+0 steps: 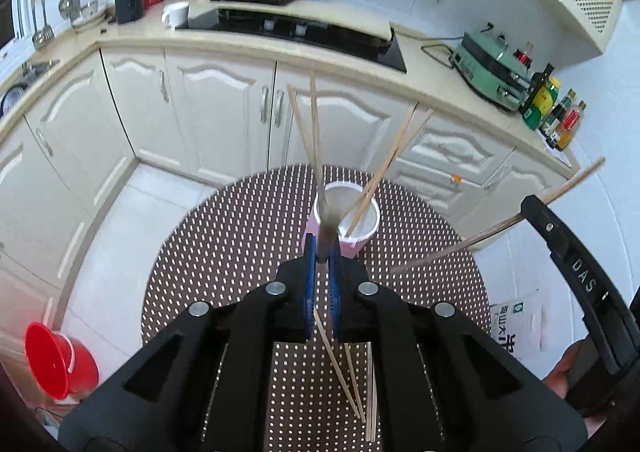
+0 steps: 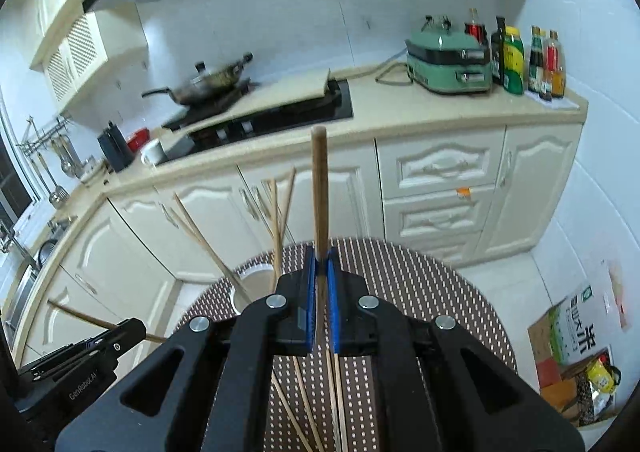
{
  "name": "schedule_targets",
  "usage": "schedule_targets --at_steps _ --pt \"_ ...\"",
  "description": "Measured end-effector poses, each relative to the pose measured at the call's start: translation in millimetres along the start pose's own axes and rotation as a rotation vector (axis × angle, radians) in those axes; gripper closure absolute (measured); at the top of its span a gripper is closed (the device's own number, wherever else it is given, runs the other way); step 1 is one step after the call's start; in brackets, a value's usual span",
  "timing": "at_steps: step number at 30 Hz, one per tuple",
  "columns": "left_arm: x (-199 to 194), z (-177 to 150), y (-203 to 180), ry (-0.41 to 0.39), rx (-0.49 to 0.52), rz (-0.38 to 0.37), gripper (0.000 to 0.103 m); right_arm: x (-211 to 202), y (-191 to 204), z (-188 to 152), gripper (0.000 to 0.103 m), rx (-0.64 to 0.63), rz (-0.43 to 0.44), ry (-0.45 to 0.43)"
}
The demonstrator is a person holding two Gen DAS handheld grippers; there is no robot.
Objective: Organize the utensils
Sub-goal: 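Lift the chopstick in the left gripper over the cup while the right lifts its own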
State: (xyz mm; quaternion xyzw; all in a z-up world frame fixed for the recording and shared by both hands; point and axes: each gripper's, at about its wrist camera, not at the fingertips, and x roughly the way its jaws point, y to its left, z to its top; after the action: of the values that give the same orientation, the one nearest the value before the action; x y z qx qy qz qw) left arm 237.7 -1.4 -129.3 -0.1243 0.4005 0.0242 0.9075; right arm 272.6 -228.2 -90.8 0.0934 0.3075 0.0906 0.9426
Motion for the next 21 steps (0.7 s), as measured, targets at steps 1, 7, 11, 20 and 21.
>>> schedule_targets --at_steps 1,7,11,20,21 --pt "-3 2 -1 -0.008 -0.002 -0.004 0.097 -2 0 3 0.098 0.002 0.007 -0.009" --pt "-24 20 -5 -0.063 -0.021 -0.036 0.097 -15 5 31 0.098 0.007 0.056 -0.068" --pt "-38 35 -9 -0.112 -0.016 -0.033 0.097 -17 13 45 0.098 -0.011 0.089 -0.079" --pt "-52 63 -16 -0.18 -0.018 -0.019 0.097 -7 28 61 0.098 -0.055 0.129 -0.093" --pt "-51 65 -16 -0.178 -0.018 -0.019 0.097 -5 28 60 0.098 -0.058 0.131 -0.088"
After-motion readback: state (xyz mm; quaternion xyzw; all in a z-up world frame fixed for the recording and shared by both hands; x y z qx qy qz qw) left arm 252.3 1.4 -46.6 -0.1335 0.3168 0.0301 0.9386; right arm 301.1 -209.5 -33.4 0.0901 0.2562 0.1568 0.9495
